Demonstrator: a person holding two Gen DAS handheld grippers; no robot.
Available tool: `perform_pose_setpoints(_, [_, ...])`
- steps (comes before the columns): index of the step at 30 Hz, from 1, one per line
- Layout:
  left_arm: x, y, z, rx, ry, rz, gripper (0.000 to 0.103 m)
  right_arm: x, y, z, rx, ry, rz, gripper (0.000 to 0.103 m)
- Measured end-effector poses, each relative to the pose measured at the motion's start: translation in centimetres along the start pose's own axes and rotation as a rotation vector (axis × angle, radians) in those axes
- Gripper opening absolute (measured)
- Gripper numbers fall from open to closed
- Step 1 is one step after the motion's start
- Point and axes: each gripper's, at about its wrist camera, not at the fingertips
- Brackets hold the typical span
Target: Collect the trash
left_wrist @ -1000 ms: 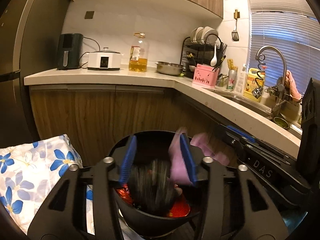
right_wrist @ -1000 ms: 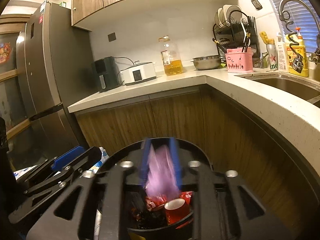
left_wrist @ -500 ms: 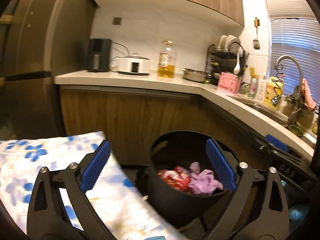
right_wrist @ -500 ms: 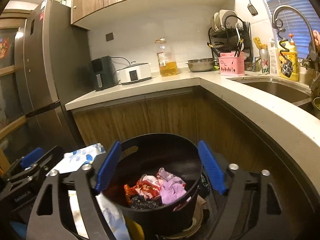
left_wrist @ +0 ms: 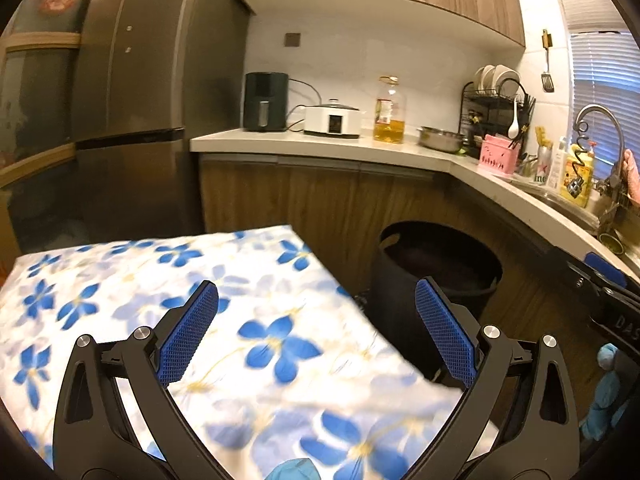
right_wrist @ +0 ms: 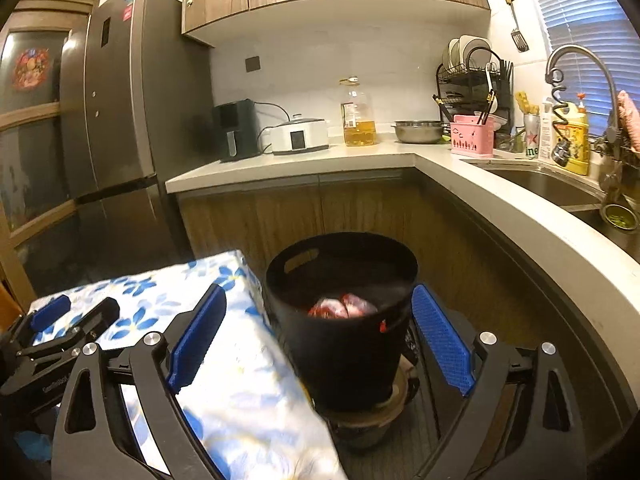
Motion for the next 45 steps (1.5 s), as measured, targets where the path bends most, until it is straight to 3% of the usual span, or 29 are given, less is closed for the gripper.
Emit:
perform_pose_setpoints(8, [-1.3, -2.2, 5.7, 0.006, 0.015, 0.006, 0.097, -2.1, -2.3, 5.5, 0.016, 0.012, 0.008, 0.093])
perform_pose_setpoints(20, [-2.4, -3.8, 11.2, 0.033, 0.033, 0.021, 0.097, -4.1, -4.7, 10.0, 0.022, 0.022, 0.046, 0.093])
perform_pose_setpoints(45, [-3.4, -4.2, 14.0, 0.054, 0.066, 0.044, 0.097, -5.5, -5.3, 12.2, 0.046, 0.044, 0.065, 0.093])
Point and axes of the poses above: each gripper's, at about its wrist camera, not at the fingertips, and z roughly against the way its jaws point, x to its right, y to its top, and after that the axes turned 9 degrees about -z, right-handed
